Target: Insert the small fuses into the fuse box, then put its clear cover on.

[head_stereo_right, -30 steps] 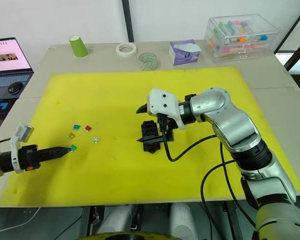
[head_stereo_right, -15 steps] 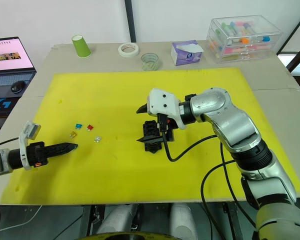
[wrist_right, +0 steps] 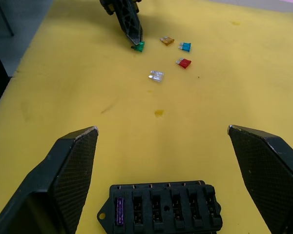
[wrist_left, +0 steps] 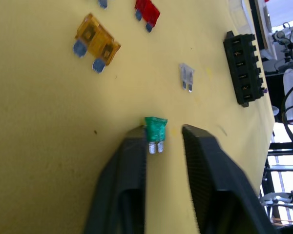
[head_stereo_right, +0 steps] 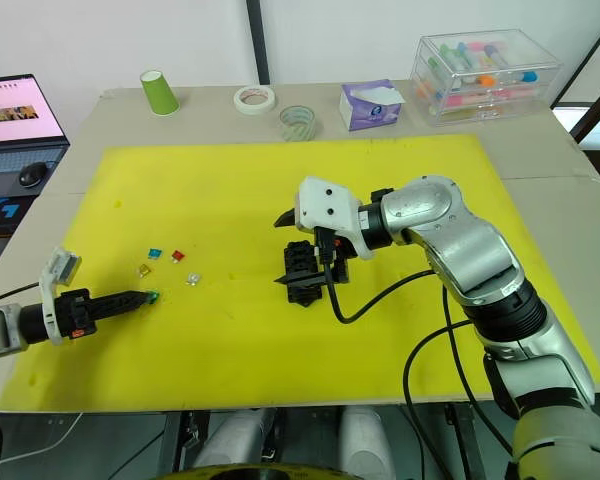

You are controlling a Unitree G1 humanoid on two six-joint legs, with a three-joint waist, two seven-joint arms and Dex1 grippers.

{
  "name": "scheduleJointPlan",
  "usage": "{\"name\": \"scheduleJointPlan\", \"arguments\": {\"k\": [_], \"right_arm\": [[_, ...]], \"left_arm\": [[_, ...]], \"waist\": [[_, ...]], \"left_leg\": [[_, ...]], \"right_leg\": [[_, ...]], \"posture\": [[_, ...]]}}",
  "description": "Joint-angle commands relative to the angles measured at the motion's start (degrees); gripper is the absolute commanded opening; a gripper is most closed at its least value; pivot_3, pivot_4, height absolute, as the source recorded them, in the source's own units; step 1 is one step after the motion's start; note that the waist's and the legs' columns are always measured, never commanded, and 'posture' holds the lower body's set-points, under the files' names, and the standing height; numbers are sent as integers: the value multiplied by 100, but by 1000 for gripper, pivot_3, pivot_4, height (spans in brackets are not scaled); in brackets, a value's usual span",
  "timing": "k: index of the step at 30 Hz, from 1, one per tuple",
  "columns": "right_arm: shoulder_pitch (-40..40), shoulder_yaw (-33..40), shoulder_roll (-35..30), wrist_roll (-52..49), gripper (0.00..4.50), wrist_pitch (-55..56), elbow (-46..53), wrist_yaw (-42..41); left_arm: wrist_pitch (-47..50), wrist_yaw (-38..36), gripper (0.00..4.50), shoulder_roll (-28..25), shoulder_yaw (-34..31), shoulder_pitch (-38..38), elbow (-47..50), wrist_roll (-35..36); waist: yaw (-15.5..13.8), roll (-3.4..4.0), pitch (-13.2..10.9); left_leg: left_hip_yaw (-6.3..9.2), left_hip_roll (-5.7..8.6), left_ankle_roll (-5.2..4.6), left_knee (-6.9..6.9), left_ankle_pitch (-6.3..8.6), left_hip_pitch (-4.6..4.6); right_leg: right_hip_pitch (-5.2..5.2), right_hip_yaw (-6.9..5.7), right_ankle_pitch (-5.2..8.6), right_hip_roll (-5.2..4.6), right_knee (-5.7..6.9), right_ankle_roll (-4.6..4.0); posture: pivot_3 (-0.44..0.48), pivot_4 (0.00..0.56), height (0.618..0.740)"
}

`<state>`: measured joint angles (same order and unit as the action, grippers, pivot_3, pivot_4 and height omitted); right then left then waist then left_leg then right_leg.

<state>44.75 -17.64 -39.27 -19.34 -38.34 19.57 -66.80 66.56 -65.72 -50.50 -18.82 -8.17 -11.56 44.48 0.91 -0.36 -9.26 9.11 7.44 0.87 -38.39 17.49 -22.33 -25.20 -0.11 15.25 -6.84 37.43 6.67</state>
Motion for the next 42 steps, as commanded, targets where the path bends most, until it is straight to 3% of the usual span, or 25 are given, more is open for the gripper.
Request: {"name": "scheduleJointPlan", "arguments": {"k": [1, 6, 11, 25, 31, 37, 42], "right_arm": [[48, 30, 15, -17, 4500, 114, 157, -3], [61, 9, 31, -4, 4500, 140, 127, -8], [62, -1, 46, -3, 4500, 164, 109, -6], [62, 4, 51, 5, 4500, 194, 101, 8], [90, 145, -24, -158, 4500, 5, 146, -34], [577, 849, 234, -1450, 4500, -1811, 25, 208], [1271, 1543, 613, -2491, 4500, -3233, -450, 637]], "left_arm": [[-23, -2, 1007, -7, 4, 102, 71, 31], [-93, 3, 1007, -28, 12, 161, 68, 20], [-139, 31, 20, -22, -2, 157, 35, 5], [-340, -6, 20, -108, -127, 125, 141, 17], [-370, -59, 20, -203, -528, -31, 1292, 484], [-783, 319, 20, 180, -466, -662, 3223, 1127], [-945, 984, 20, 703, -87, -1431, 3861, 1528]], "waist": [[4, 0, 0], [9, 0, 0], [10, 0, 0], [10, 0, 0], [-14, -2, -1], [-13, -2, -1], [9, -2, -1]], "left_leg": [[0, 0, 0, 0, 0, 0], [0, 0, 0, 1, 0, 0], [-1, 0, 0, 1, 0, 0], [0, -1, 0, 2, 0, 0], [0, -1, 0, 1, 0, -1], [1, -2, 0, 0, 0, -2], [0, -5, 0, 2, 0, -1]], "right_leg": [[0, 0, 0, 0, 0, 0], [-1, 0, 0, 0, 0, 0], [-1, 0, 0, 0, 0, 0], [-1, 0, 0, 1, 0, 0], [0, 0, 0, 0, -1, 0], [2, 1, 0, -3, -2, 0], [1, 1, 0, 0, -3, -1]], "posture": [[0, 150, 740], [0, 150, 740], [0, 150, 740], [0, 150, 740], [0, 150, 740], [0, 150, 740], [0, 150, 740]]}}
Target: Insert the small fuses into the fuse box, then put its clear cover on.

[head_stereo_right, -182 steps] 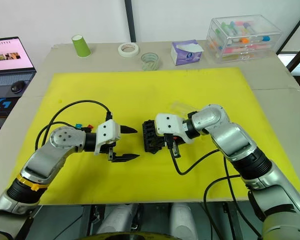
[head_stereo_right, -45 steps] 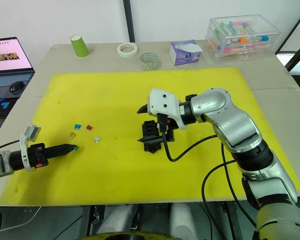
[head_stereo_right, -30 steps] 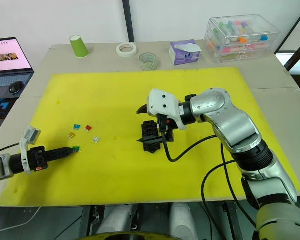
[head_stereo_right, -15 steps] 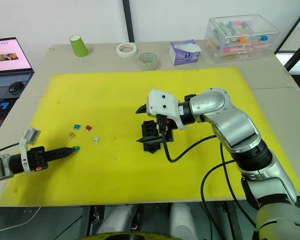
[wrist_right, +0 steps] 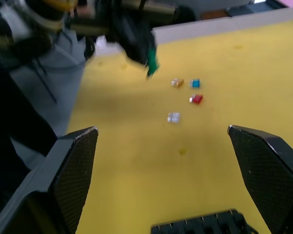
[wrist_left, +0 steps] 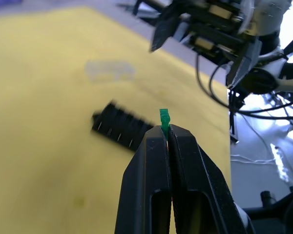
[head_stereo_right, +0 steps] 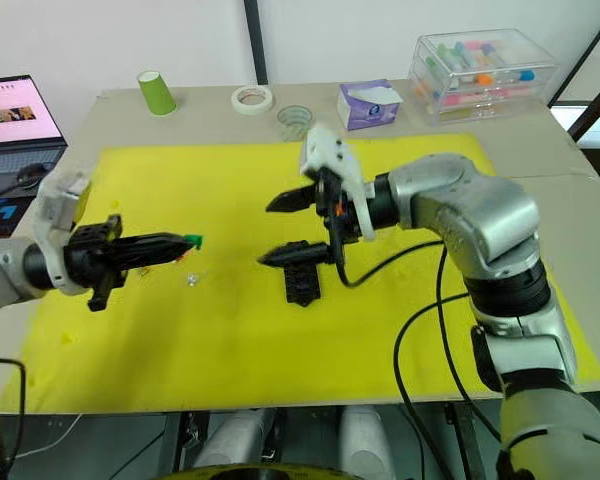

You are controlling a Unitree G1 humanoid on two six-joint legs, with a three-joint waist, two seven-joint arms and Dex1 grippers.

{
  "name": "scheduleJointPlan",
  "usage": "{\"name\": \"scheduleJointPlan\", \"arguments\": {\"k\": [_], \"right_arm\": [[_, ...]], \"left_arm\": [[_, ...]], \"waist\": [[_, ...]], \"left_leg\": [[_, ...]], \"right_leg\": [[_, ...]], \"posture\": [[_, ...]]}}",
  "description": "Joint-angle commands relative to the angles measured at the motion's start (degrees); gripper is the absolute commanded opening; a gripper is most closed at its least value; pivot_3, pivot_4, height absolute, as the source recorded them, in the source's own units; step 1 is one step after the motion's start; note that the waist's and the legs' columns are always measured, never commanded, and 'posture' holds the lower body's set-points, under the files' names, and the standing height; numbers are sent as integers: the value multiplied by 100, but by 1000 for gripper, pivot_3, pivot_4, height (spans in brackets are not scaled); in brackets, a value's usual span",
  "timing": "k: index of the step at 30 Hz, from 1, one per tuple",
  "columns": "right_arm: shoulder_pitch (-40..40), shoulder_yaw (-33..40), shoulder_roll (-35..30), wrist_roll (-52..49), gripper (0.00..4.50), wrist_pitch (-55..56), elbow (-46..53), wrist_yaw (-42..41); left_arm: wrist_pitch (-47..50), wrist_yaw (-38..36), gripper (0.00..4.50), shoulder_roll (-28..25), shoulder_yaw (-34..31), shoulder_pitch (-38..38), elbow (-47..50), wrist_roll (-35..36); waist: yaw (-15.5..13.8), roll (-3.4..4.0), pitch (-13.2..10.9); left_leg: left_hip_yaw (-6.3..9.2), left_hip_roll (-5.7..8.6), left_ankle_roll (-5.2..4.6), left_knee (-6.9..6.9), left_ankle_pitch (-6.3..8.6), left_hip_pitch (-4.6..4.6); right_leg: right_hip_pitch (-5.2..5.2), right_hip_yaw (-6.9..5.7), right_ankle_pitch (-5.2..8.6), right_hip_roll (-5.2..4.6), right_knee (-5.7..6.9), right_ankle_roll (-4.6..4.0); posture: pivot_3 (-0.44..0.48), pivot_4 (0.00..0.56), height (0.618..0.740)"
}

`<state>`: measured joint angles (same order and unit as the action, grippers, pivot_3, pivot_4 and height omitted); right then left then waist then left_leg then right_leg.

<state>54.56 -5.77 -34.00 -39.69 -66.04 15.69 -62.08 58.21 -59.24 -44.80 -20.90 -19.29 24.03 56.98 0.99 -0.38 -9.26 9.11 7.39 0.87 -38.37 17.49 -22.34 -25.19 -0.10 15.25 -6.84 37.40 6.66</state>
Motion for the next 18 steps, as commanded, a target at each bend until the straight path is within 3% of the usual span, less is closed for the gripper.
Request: {"name": "scheduleJointPlan", "arguments": {"k": [1, 4, 7, 9, 13, 16, 18], "right_arm": [[341, 394, 99, -527, 4500, -541, -80, 213], [412, 379, 82, -660, 4500, -650, -88, 293], [435, 285, 30, -722, 3910, -657, -50, 293], [479, 244, 45, -750, 3222, -701, -67, 350], [574, 230, 91, -845, 3222, -775, -120, 411], [591, 191, 59, -864, 2646, -757, -119, 384], [594, 183, 44, -893, 2000, -750, -118, 379]], "left_arm": [[-133, 465, 20, 226, 204, -460, 369, 333], [-147, 675, 20, 365, 354, -728, 456, 505], [-208, 745, 0, 405, 497, -847, 473, 564], [-269, 761, 0, 405, 563, -849, 480, 564], [-400, 728, 0, 359, 688, -809, 465, 490], [-538, 598, 0, 237, 791, -736, 413, 308], [-590, 594, 0, 212, 807, -724, 367, 310]], "waist": [[-1, 0, 0], [-1, -1, 1], [-1, -1, 1], [1, -1, 1], [2, -1, 1], [-1, -1, 1], [-4, -1, 1]], "left_leg": [[0, 0, 0, 1, 0, 0], [-2, 2, 0, 0, 0, 0], [-2, 1, 0, -1, 0, 0], [-2, 1, 0, -1, 0, 0], [-2, 1, 0, 0, 0, 0], [-2, 1, 0, -1, 0, 0], [-2, 2, 0, -1, 0, 0]], "right_leg": [[-1, 0, 0, 0, 0, 0], [1, 0, 0, -2, -2, 0], [0, 0, 0, -1, -1, 0], [0, 0, 0, -1, -1, 0], [-1, 0, 0, 0, -1, 0], [-1, 0, 0, 0, -1, 0], [0, 0, 0, -1, -1, 0]], "posture": [[0, 150, 740], [0, 150, 740], [0, 150, 740], [0, 150, 740], [0, 150, 740], [0, 150, 740], [0, 150, 740]]}}
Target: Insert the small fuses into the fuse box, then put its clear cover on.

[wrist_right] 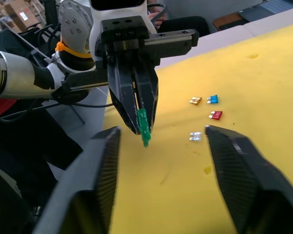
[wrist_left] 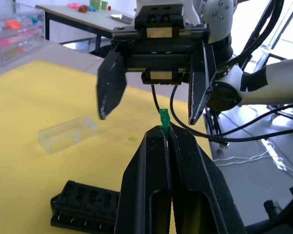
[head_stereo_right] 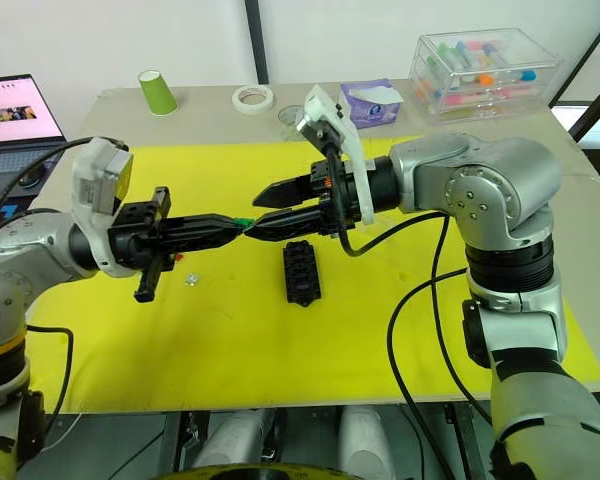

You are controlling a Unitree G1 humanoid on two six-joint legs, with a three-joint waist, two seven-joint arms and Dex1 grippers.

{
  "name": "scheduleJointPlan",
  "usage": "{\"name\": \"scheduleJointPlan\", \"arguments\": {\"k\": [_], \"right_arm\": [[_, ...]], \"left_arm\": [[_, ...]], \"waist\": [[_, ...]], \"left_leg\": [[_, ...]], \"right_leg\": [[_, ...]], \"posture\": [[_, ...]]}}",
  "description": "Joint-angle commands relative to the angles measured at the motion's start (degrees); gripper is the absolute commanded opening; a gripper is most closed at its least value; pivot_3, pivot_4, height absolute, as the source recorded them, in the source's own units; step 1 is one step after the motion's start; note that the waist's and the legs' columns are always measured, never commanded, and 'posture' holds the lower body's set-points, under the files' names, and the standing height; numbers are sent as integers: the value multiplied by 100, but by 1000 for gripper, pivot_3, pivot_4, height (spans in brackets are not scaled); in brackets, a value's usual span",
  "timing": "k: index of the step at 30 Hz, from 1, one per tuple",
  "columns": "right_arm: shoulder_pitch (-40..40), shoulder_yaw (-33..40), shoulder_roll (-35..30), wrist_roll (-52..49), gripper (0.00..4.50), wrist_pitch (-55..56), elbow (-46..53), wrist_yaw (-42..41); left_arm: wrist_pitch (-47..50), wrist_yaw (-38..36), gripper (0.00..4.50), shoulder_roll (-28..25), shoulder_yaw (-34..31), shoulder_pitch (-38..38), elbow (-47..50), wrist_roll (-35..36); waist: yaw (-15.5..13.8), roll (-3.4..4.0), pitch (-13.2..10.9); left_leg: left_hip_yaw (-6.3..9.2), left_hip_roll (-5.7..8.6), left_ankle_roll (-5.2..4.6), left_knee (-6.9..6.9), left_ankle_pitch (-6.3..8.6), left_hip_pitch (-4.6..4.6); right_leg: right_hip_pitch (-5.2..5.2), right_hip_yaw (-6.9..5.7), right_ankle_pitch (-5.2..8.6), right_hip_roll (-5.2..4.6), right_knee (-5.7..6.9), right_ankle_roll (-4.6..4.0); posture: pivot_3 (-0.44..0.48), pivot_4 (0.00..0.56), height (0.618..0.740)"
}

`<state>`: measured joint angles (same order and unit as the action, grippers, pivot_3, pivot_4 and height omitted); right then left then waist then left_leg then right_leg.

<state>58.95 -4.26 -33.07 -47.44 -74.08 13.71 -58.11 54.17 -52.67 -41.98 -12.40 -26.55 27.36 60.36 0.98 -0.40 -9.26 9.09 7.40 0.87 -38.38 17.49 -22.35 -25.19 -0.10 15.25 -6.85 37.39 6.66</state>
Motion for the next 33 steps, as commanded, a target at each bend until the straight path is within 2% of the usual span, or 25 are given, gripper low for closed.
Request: {"name": "scheduleJointPlan", "arguments": {"k": [1, 3, 33], "right_arm": [[157, 26, -50, -127, 1649, 49, 78, -8], [163, 7, -51, -113, 994, 34, 70, 35], [42, -224, -84, -114, 994, 149, 226, 125]], "left_arm": [[-204, -69, 0, -82, -43, 3, 12, -27], [-240, -78, 0, -104, -35, 5, -24, -41], [-330, -51, 0, -208, 62, -5, -74, -61]], "waist": [[-5, 0, 0], [-3, 0, 0], [-2, 0, 0]], "left_leg": [[0, 0, 0, 0, 0, 0], [0, 0, 0, 0, 0, 0], [0, 0, 0, 0, 0, 0]], "right_leg": [[0, 0, 0, 0, 0, 0], [0, 0, 0, 0, 0, 0], [0, 0, 0, 0, 0, 0]], "posture": [[0, 150, 740], [0, 150, 740], [0, 150, 740]]}}
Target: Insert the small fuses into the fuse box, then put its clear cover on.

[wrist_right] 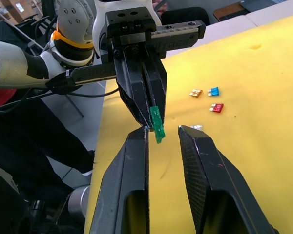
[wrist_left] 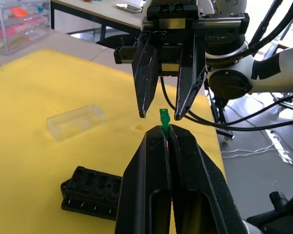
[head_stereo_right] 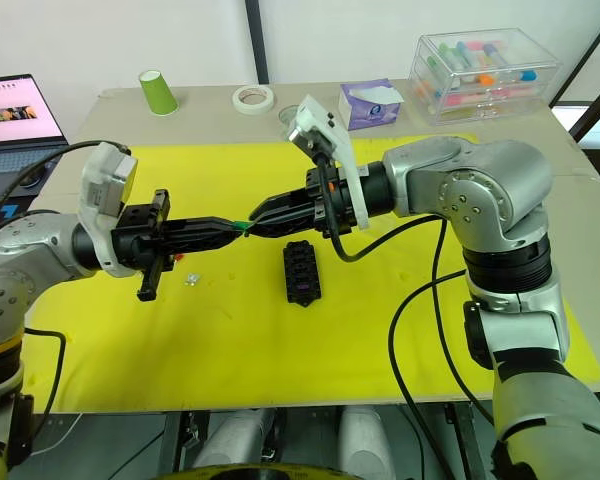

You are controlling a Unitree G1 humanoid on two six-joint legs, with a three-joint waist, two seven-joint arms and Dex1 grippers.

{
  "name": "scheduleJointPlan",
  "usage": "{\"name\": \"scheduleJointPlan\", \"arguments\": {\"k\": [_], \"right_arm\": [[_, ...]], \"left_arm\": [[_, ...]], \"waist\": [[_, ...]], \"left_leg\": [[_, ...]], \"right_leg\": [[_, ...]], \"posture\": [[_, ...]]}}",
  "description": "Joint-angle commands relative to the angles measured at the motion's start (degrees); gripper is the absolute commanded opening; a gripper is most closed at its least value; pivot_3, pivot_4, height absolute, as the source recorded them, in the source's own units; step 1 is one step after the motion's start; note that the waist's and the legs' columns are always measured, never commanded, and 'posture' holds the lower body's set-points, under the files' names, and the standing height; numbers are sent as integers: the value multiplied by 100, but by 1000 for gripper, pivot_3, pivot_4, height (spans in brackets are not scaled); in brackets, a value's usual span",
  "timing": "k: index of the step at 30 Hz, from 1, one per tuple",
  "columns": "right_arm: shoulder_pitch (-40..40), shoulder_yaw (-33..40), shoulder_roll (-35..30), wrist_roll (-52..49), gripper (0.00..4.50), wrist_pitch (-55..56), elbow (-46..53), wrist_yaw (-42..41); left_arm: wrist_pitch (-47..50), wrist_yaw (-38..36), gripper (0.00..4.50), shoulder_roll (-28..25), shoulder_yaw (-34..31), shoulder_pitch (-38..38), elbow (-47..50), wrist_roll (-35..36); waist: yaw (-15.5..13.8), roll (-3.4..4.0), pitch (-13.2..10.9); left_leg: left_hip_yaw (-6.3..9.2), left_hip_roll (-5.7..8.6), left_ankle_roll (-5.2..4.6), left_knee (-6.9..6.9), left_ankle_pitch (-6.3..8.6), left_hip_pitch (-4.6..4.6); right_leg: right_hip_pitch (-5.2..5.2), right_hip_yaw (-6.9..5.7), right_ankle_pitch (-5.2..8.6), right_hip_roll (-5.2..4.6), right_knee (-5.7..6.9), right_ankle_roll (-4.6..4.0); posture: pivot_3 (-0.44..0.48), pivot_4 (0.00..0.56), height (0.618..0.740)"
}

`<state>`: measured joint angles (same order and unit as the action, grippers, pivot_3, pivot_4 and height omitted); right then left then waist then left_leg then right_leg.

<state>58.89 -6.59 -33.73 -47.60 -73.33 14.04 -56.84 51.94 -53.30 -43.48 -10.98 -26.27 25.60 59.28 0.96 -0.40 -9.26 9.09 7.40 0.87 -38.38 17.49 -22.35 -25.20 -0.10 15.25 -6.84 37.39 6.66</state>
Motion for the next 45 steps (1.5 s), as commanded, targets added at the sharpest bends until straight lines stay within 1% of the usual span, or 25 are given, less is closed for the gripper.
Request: {"name": "scheduleJointPlan", "arguments": {"k": [1, 3, 4, 5, 12, 15, 18, 21, 24, 25, 26, 27, 29, 33, 37, 45], "right_arm": [[47, 11, -11, -104, 819, 70, 195, 1], [42, -6, -16, -97, 455, 78, 206, -9], [43, -10, -18, -98, 123, 74, 206, -13], [44, -13, -21, -100, 47, 73, 207, -17], [53, -43, -18, -78, 47, 105, 225, -13], [77, -73, -40, -31, 47, 157, 226, -21], [70, -281, -247, 203, 0, 466, 287, -188], [-139, -958, -776, 1068, 0, 1492, 404, -589], [-404, -1430, -1079, 1876, 0, 2693, 340, -953], [-505, -1564, -1148, 2106, 0, 3027, 255, -1085], [-629, -1686, -1203, 2347, 0, 3456, 172, -1256], [-735, -1793, -1243, 2537, 0, 3734, 110, -1374], [-868, -1935, -1232, 2871, 0, 4163, 0, -1462], [-1038, -2027, -1186, 3221, 0, 4446, -83, -1569], [-1144, -2067, -1178, 3480, 0, 4578, -130, -1631], [-1237, -1987, -1170, 3588, 0, 4357, -118, -1740]], "left_arm": [[-105, 20, 0, -58, -81, -31, 102, 54], [-117, 28, 0, -59, -75, -34, 95, 38], [-118, 33, 0, -58, -76, -40, 91, 39], [-122, 42, 0, -54, -77, -44, 90, 41], [-128, 53, 0, -68, -64, -11, 113, 38], [8, 66, 0, -290, 145, 58, 141, -203], [-161, -51, 649, -659, 596, 288, 191, -856], [-690, -295, 1674, -888, 995, 590, 192, -1552], [-1192, -408, 2727, -869, 1274, 781, 137, -2084], [-1476, -416, 3176, -812, 1441, 868, 86, -2374], [-1733, -415, 3474, -704, 1613, 957, 12, -2618], [-1954, -400, 3925, -590, 1770, 1034, -67, -2829], [-2256, -367, 4471, -387, 1942, 1075, -217, -3121], [-2473, -372, 4471, -107, 2098, 1017, -355, -3373], [-2689, -225, 4471, 242, 2269, 880, -589, -3707], [-2786, -316, 4471, 462, 2409, 834, -724, -3958]], "waist": [[0, 0, 0], [-1, 0, 0], [-1, 0, 0], [0, 0, 0], [0, 0, 0], [3, 0, 0], [7, 1, 0], [-12, 1, 0], [-31, 0, 0], [-24, 0, 0], [-20, 0, 0], [-20, 0, 0], [-21, 0, -1], [-25, -2, -2], [-37, -2, -2], [-40, -2, -2]], "left_leg": [[0, 0, 0, 0, 0, 0], [0, 0, 0, 0, 0, 0], [0, 0, 0, 0, 0, 0], [0, 0, 0, 0, 0, 0], [0, 0, 0, 0, 0, 0], [0, 0, 0, 0, 0, 0], [-1, 0, 0, 2, 0, 0], [-1, 1, 0, 4, 0, 0], [-2, 2, 0, 3, 0, 0], [-3, 2, 0, 4, 0, 0], [-6, 1, 0, 4, 0, -1], [-8, 1, 0, 6, 0, -1], [-9, 1, 0, 7, 0, -1], [-8, 0, 0, 5, 0, -2], [-8, 1, 0, 3, 0, -2], [-6, 0, 0, 2, 0, -2]], "right_leg": [[0, 0, 0, 0, 0, 0], [0, 0, 0, 0, 0, 0], [0, 0, 0, 0, 0, 0], [0, 0, 0, 0, 0, 0], [0, 0, 0, 0, 0, 0], [0, 0, 0, 0, 0, 0], [-1, 1, 0, 0, 0, 0], [-2, 1, 0, 0, -2, 0], [0, 0, 0, 0, -4, 0], [0, 0, 0, 0, -3, 0], [-3, 1, 0, 0, -1, 0], [-3, 1, 0, 0, -1, 0], [-4, 1, 0, 0, -4, 0], [-5, 0, 0, 1, -1, 0], [-3, 0, 0, 1, -2, 0], [-3, -1, 0, 2, -1, 0]], "posture": [[0, 150, 740], [0, 150, 740], [0, 150, 740], [0, 150, 740], [0, 150, 740], [0, 150, 740], [0, 150, 740], [0, 150, 740], [0, 150, 740], [0, 150, 740], [0, 150, 740], [0, 150, 740], [0, 150, 740], [0, 150, 740], [0, 150, 740], [0, 150, 740]]}}
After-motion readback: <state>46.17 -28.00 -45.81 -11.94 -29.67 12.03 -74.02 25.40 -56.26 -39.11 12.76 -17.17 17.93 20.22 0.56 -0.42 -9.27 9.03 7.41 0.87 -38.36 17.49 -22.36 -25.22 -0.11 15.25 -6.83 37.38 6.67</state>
